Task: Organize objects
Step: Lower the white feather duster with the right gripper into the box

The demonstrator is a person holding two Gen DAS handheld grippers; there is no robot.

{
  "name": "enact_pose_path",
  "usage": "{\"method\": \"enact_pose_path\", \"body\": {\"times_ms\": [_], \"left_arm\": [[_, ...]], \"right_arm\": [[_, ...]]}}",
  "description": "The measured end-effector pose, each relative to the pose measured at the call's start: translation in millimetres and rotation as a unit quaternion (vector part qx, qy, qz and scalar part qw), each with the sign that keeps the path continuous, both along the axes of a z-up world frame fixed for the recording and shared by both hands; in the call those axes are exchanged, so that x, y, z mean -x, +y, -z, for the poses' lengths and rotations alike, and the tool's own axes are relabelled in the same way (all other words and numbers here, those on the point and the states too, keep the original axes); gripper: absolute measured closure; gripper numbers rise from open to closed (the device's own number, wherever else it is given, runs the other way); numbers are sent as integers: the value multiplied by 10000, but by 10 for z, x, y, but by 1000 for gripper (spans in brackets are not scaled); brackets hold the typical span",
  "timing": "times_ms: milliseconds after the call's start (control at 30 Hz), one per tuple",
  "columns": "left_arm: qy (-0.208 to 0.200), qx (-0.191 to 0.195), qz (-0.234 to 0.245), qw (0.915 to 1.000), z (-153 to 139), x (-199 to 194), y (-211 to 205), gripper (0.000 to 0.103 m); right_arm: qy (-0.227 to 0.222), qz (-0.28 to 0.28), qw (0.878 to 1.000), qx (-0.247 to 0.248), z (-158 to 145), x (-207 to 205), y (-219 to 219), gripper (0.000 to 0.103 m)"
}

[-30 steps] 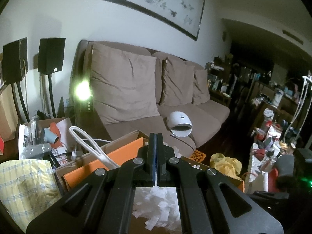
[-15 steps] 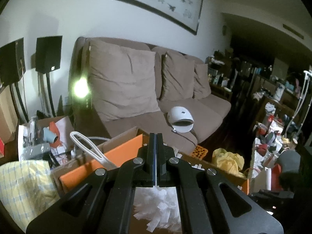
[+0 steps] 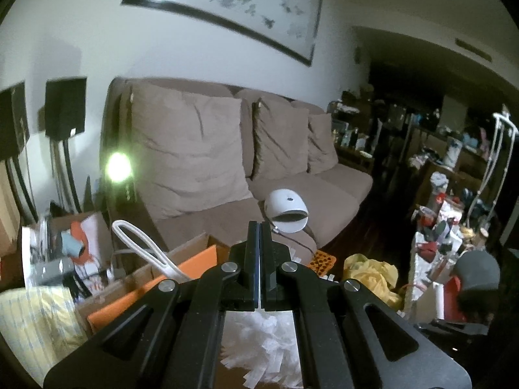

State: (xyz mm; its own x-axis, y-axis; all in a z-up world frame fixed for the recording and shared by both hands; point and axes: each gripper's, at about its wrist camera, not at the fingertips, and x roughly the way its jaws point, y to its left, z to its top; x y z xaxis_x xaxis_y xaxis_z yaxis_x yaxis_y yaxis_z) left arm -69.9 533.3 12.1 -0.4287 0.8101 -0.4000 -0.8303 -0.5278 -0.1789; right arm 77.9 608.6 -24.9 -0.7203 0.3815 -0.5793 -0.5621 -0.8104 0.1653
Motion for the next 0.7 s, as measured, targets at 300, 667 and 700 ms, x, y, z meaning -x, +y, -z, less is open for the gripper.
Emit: {"method": "enact_pose_path", "body": {"times_ms": [300,667,700], "left_arm": [[-38,12,53,10000,72,11,-32,103],[107,-176,-112,9997,-37,36,-180,103],[128,-190,-126,9997,-47,52,-191,103]], "right_arm": [[5,35,10000,-15,0,2,8,96],[45,28,10000,-67,-11,-34,11,96],[47,23,10000,-68,-15,-34,8,96]]}}
